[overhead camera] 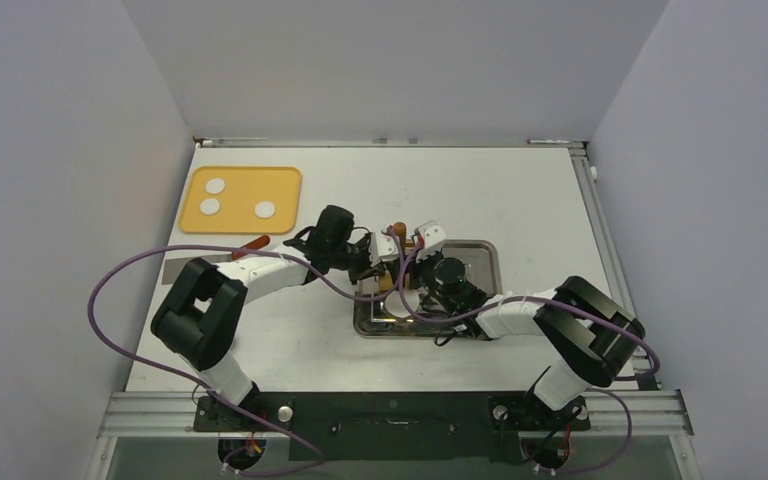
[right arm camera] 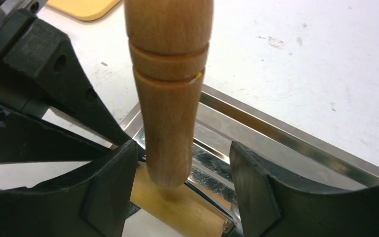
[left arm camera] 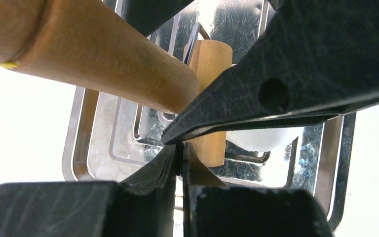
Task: Roll out the dumpling wrappers from the dough
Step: Flatten out the dough on the work surface.
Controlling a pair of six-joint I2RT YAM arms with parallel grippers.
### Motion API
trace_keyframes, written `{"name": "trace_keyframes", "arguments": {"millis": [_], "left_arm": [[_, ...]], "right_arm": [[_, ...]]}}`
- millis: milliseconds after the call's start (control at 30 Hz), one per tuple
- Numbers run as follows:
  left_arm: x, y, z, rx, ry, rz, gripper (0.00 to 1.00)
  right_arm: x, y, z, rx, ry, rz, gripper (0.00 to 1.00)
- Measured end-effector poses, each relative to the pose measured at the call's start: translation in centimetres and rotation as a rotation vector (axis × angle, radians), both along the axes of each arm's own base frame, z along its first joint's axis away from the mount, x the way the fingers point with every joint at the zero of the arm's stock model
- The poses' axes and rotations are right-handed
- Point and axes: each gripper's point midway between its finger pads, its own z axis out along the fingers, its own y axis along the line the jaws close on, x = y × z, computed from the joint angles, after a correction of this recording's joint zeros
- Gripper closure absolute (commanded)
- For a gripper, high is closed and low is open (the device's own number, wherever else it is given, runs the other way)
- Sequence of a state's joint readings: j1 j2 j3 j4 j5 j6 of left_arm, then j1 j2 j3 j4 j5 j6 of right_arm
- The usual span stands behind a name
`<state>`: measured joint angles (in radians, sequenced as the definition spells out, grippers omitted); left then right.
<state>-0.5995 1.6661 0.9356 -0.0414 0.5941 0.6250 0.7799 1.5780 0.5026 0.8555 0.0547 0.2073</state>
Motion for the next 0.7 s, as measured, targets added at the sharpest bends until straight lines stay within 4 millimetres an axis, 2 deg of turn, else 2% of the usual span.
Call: {"name": "trace_keyframes", "arguments": {"millis": [200,533,567,700], "left_arm": [[0.1,-0.1,0.3,-0.017,0.009,0.012,1.0],[0.3,-0.1,0.5,-0.027,0.028,0.045,1.0],[0.5,0.0,0.5,-0.025,0.026,0.052,1.0],[1.0,0.2,0.6,-0.017,0.009,0.075,1.0]], "right_arm": [[0.2,0.4,0.8,-0.003,-0.037,-0.061,0.41],[1.6,0.8,1.3,0.034,-0.087,-0.099,0.39],[1.8,0.7,1.3,0.038,-0.089,-0.105,0.43],[2.3,1.3,1.3,0.045,-0.089,-0.087,0.78]]}}
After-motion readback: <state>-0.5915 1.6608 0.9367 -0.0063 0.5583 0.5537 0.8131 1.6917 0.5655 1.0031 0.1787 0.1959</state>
